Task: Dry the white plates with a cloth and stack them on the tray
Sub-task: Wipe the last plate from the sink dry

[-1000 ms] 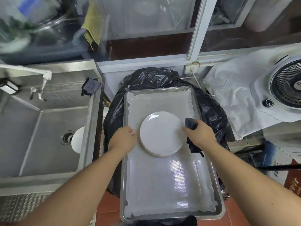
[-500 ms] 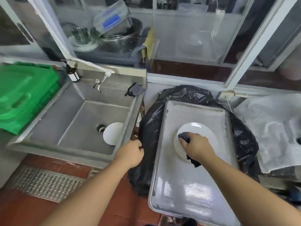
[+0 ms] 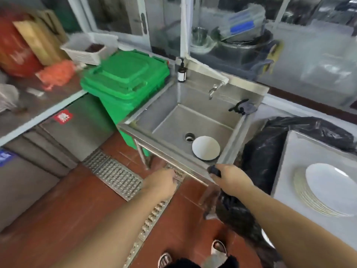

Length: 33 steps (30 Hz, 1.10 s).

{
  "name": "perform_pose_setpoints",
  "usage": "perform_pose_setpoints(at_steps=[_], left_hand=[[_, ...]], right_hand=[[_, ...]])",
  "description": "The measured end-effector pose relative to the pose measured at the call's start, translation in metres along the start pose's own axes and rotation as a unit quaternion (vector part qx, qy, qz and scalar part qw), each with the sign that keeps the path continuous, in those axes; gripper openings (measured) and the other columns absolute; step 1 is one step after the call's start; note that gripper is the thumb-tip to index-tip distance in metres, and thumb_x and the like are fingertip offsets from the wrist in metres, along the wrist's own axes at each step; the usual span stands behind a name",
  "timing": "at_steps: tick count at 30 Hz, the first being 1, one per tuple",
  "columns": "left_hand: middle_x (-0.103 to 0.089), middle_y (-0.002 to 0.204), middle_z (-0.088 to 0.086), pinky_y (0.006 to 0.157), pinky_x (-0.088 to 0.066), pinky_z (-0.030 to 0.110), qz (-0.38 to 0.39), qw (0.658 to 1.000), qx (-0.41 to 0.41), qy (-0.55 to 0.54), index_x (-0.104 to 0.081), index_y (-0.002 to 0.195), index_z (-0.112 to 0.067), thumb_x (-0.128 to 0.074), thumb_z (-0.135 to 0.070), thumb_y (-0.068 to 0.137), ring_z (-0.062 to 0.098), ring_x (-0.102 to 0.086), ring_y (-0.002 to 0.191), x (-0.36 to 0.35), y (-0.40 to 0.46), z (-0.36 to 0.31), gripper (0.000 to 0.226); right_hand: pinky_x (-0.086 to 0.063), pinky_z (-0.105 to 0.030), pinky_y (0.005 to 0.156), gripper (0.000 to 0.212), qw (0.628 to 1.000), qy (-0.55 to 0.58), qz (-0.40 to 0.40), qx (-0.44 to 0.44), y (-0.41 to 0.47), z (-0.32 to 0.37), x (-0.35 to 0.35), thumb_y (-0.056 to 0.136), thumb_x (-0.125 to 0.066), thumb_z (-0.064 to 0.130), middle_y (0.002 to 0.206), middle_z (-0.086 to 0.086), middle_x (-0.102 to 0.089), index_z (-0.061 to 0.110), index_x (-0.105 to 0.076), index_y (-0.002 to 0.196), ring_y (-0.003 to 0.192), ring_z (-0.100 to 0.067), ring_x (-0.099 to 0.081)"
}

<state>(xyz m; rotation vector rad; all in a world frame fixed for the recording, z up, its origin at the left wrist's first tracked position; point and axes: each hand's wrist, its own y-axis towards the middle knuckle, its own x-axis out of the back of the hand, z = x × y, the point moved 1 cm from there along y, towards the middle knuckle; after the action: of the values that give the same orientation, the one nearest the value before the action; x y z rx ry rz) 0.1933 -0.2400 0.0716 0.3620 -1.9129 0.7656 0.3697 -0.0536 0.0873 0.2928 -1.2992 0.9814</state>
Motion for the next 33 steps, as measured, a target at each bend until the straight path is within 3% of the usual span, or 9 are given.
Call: perform_pose_setpoints(at_steps=[5, 7, 9, 13, 20, 22, 28, 33], left_hand=[[-0.070, 0.117, 0.003, 0.082, -0.062, 0.038, -0.044, 0.998, 0.039, 0.016, -0.066, 0.118, -0.024, -0.052, -0.036, 0.101, 0.020, -0.069, 0.091, 0.028, -0.017, 0.071, 0.025], [-0.068, 0.120, 0.001, 0.076, -0.057, 0.033, -0.055, 0.997, 0.050, 0.026, -0.065, 0.124, -0.027, -0.051, -0.037, 0.101, 0.017, -0.063, 0.088, 0.038, -0.017, 0.088, 0.029], [-0.066, 0.121, -0.001, 0.070, -0.053, 0.031, -0.054, 0.996, 0.055, 0.034, -0.063, 0.126, -0.028, -0.051, -0.037, 0.101, 0.016, -0.059, 0.086, 0.045, -0.014, 0.099, 0.030], [-0.065, 0.118, 0.000, 0.065, -0.047, 0.030, -0.040, 0.995, 0.073, 0.047, -0.063, 0.124, -0.025, -0.050, -0.034, 0.102, 0.016, -0.056, 0.085, 0.060, 0.005, 0.115, 0.027], [-0.064, 0.112, 0.000, 0.080, -0.060, 0.040, -0.008, 0.994, 0.102, 0.050, -0.064, 0.125, -0.025, -0.047, -0.036, 0.103, 0.024, -0.066, 0.100, 0.099, 0.082, 0.122, 0.030], [-0.065, 0.116, -0.004, 0.081, -0.061, 0.038, 0.003, 0.994, 0.100, 0.039, -0.065, 0.123, -0.027, -0.048, -0.043, 0.103, 0.021, -0.066, 0.103, 0.112, 0.106, 0.113, 0.031], [-0.069, 0.112, 0.004, 0.087, -0.063, 0.042, 0.024, 0.991, 0.132, 0.021, -0.061, 0.126, -0.019, -0.052, -0.034, 0.107, 0.024, -0.071, 0.099, 0.145, 0.185, 0.097, 0.025], [-0.070, 0.114, 0.008, 0.091, -0.060, 0.048, 0.044, 0.994, 0.099, 0.034, -0.059, 0.120, -0.019, -0.047, -0.033, 0.106, 0.030, -0.069, 0.104, 0.165, 0.239, 0.092, 0.023]], right_hand=[[-0.051, -0.038, 0.075, 0.032, 0.997, -0.047, 0.017, 0.062, 0.034, 0.080, -0.004, 0.104, -0.052, 0.049, 0.114, -0.011, -0.067, 0.025, -0.064, 0.122, 0.097, -0.033, -0.066], [-0.048, -0.036, 0.071, 0.027, 0.994, -0.069, 0.027, 0.084, 0.048, 0.102, -0.004, 0.105, -0.050, 0.049, 0.113, -0.009, -0.066, 0.024, -0.059, 0.111, 0.091, -0.030, -0.060], [-0.053, -0.039, 0.075, 0.025, 0.990, -0.092, 0.040, 0.099, 0.063, 0.119, -0.005, 0.106, -0.047, 0.049, 0.112, -0.008, -0.066, 0.025, -0.053, 0.107, 0.095, -0.032, -0.059], [-0.057, -0.043, 0.087, 0.038, 0.986, -0.120, 0.049, 0.108, 0.097, 0.142, -0.004, 0.104, -0.048, 0.054, 0.120, -0.009, -0.067, 0.023, -0.060, 0.124, 0.108, -0.037, -0.064], [-0.056, -0.039, 0.081, 0.038, 0.984, -0.115, 0.081, 0.109, 0.186, 0.152, 0.008, 0.103, -0.045, 0.051, 0.122, -0.007, -0.067, 0.026, -0.061, 0.127, 0.105, -0.034, -0.067], [-0.058, -0.037, 0.078, 0.038, 0.984, -0.110, 0.090, 0.104, 0.213, 0.151, 0.017, 0.103, -0.045, 0.051, 0.116, -0.008, -0.069, 0.026, -0.062, 0.127, 0.098, -0.033, -0.069], [-0.061, -0.040, 0.083, 0.042, 0.985, -0.101, 0.096, 0.100, 0.287, 0.146, 0.043, 0.105, -0.043, 0.050, 0.111, -0.010, -0.067, 0.025, -0.061, 0.133, 0.095, -0.031, -0.071], [-0.063, -0.040, 0.080, 0.037, 0.990, -0.070, 0.100, 0.077, 0.327, 0.137, 0.053, 0.105, -0.044, 0.045, 0.110, -0.007, -0.070, 0.024, -0.064, 0.128, 0.089, -0.028, -0.073]])
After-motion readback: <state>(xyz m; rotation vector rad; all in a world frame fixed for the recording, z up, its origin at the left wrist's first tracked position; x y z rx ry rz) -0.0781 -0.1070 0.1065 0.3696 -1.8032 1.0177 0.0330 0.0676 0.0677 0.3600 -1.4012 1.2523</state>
